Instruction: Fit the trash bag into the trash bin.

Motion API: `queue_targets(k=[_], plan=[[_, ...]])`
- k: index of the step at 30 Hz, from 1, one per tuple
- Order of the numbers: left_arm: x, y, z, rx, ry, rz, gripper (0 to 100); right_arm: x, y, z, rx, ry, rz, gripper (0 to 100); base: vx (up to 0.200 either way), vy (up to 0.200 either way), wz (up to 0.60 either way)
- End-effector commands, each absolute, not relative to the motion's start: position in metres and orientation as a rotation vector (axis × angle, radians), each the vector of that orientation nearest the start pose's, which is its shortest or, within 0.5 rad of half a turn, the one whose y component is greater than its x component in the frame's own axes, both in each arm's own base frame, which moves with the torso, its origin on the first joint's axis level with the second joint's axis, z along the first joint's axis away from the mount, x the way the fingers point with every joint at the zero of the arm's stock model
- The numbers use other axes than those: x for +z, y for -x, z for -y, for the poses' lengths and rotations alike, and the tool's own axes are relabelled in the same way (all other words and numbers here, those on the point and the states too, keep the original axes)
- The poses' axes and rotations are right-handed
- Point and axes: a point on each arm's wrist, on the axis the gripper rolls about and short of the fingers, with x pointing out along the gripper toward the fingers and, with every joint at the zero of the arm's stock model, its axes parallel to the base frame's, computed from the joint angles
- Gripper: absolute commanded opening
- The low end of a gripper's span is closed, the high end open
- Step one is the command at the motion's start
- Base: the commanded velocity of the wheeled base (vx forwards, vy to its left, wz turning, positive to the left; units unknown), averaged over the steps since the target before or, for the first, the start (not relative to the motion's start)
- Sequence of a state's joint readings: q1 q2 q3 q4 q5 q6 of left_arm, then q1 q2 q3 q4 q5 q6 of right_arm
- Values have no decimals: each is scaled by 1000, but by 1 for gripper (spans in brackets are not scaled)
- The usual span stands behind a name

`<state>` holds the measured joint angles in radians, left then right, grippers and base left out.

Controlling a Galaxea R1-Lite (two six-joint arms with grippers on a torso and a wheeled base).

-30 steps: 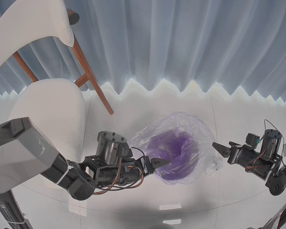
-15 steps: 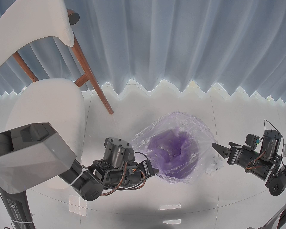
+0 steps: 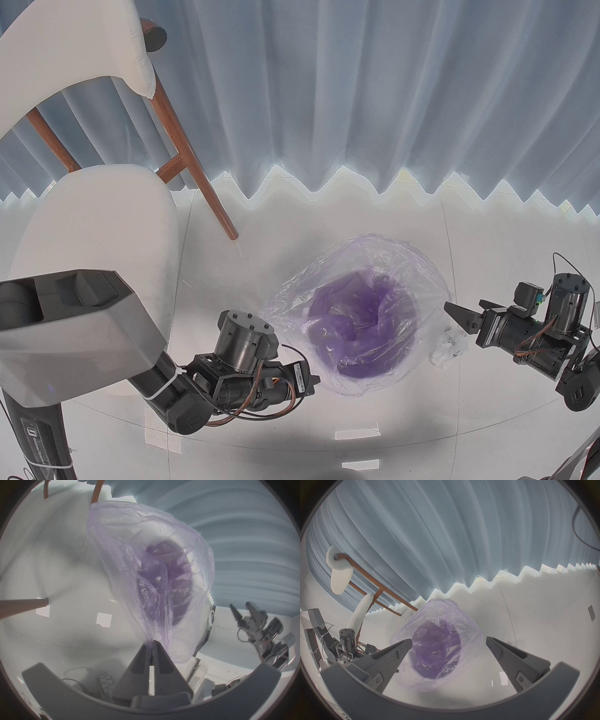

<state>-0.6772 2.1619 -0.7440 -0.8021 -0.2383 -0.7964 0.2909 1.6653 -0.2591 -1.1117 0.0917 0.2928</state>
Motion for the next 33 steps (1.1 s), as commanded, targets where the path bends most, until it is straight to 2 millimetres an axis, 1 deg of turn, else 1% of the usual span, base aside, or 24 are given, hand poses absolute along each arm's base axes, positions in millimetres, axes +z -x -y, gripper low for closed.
queue_targets(k=[1, 4, 5, 7, 9, 16, 17, 19, 21, 24, 27, 29, 31, 33], plan=[[7, -262, 219, -548, 495, -984, 0, 98, -218, -67, 328, -243, -394, 100, 0, 0, 0], [-7, -260, 221, -504, 452, -993, 0, 92, -220, -68, 328, -209, -409, 100, 0, 0, 0], [-7, -260, 221, -502, 450, -991, 0, 92, -220, -68, 328, -209, -409, 100, 0, 0, 0], [-18, -258, 223, -480, 409, -1004, 0, 92, -220, -68, 328, -210, -398, 100, 0, 0, 0], [-23, -259, 224, -464, 395, -998, 0, 93, -220, -68, 327, -211, -393, 100, 0, 0, 0], [-22, -260, 225, -454, 392, -978, 0, 92, -220, -68, 328, -210, -398, 100, 0, 0, 0], [-22, -261, 225, -448, 391, -971, 100, 92, -220, -68, 328, -210, -400, 100, 0, 0, 0], [-20, -261, 226, -450, 394, -956, 100, 92, -220, -68, 328, -210, -400, 100, 0, 0, 0], [-16, -257, 228, -467, 397, -941, 100, 93, -220, -68, 329, -210, -397, 100, 0, 0, 0], [3, -245, 225, -493, 399, -922, 100, 92, -220, -68, 326, -211, -403, 100, 0, 0, 0], [27, -231, 223, -537, 407, -886, 100, 87, -219, -67, 322, -210, -426, 100, 0, 0, 0], [45, -225, 218, -557, 422, -849, 100, 81, -219, -68, 320, -204, -450, 100, 0, 0, 0], [69, -220, 210, -592, 432, -780, 100, 76, -220, -69, 318, -201, -473, 100, 0, 0, 0], [87, -214, 205, -616, 434, -727, 100, 73, -220, -70, 321, -204, -488, 100, 0, 0, 0]])
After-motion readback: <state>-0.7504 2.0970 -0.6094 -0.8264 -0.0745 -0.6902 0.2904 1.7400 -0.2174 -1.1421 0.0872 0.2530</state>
